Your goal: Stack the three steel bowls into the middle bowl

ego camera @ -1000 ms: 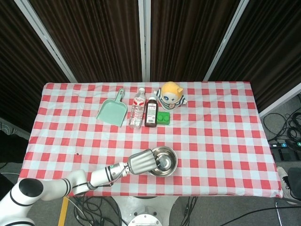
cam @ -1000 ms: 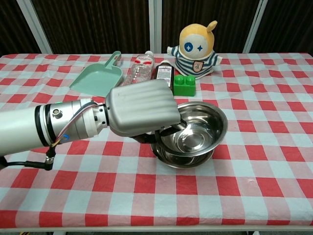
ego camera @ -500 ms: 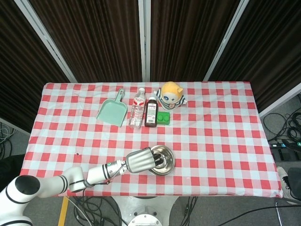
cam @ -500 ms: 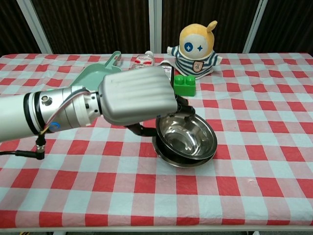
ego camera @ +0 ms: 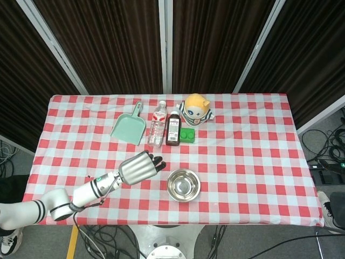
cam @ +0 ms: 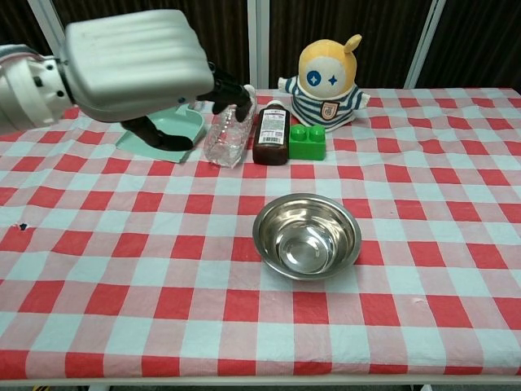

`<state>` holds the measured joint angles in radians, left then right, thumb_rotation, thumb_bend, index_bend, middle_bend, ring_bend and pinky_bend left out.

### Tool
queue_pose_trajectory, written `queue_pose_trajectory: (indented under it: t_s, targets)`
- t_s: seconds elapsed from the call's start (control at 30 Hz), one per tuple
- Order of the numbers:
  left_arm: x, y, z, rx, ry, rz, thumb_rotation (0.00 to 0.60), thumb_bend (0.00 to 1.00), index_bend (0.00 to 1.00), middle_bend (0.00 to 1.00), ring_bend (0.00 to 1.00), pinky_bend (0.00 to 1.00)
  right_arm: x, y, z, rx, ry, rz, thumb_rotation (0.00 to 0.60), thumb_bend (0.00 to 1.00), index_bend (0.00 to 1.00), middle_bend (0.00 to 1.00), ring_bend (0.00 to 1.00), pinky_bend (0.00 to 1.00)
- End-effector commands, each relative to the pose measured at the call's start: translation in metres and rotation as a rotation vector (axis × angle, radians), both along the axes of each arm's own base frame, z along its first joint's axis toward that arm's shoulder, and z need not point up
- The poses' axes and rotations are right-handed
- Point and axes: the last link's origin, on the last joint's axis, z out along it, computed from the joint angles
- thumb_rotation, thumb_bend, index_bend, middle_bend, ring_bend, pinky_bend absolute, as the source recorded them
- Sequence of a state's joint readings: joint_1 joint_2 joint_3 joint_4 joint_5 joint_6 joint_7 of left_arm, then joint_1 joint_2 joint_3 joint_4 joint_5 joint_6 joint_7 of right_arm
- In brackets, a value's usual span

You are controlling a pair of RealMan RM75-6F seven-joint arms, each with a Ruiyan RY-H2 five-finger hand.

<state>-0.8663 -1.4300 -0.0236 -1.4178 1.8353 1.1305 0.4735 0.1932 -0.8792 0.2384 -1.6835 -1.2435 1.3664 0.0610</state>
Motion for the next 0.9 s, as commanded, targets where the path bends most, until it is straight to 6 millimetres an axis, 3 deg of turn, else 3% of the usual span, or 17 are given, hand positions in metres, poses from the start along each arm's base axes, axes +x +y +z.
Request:
queue_pose_trajectory:
  t_s: [0.03,0.13,0.23,0.37,0.6,0.77,0.9]
  targets:
    - [-0.016,0.009,0.019,0.082,-0.040,0.102,0.600,0.22,0.41,0.53,0.74,0.84,0.001,0.000,-0.002,0.005,0.001,0.004,0.600,0.02,0.02,0.07,0.00,0.00]
    - [-0.039,0.022,0.037,0.178,-0.088,0.221,0.600,0.22,0.43,0.50,0.61,0.73,0.003,0.001,-0.004,0.014,0.003,0.011,0.600,0.02,0.02,0.07,0.00,0.00]
    - [-0.073,0.029,0.057,0.240,-0.168,0.385,0.600,0.22,0.40,0.42,0.42,0.57,0.005,0.003,-0.008,0.029,0.009,0.027,0.600,0.02,0.02,0.07,0.00,0.00]
    - [-0.128,0.016,0.080,0.246,-0.289,0.666,0.600,0.16,0.32,0.34,0.26,0.37,0.010,0.006,-0.016,0.060,0.023,0.076,0.600,0.02,0.02,0.06,0.00,0.00]
    - [-0.188,-0.039,0.100,0.287,-0.337,0.900,0.569,0.09,0.29,0.29,0.21,0.28,0.013,0.018,-0.041,0.106,0.097,0.134,0.600,0.01,0.02,0.03,0.00,0.00]
    - [-0.210,-0.077,0.112,0.336,-0.369,0.954,0.543,0.09,0.28,0.29,0.20,0.27,0.004,0.023,-0.053,0.138,0.110,0.097,0.600,0.00,0.02,0.02,0.00,0.00]
    - [-0.215,-0.089,0.116,0.361,-0.384,0.963,0.541,0.09,0.28,0.29,0.20,0.27,-0.001,0.024,-0.059,0.154,0.110,0.078,0.600,0.00,0.02,0.02,0.00,0.00]
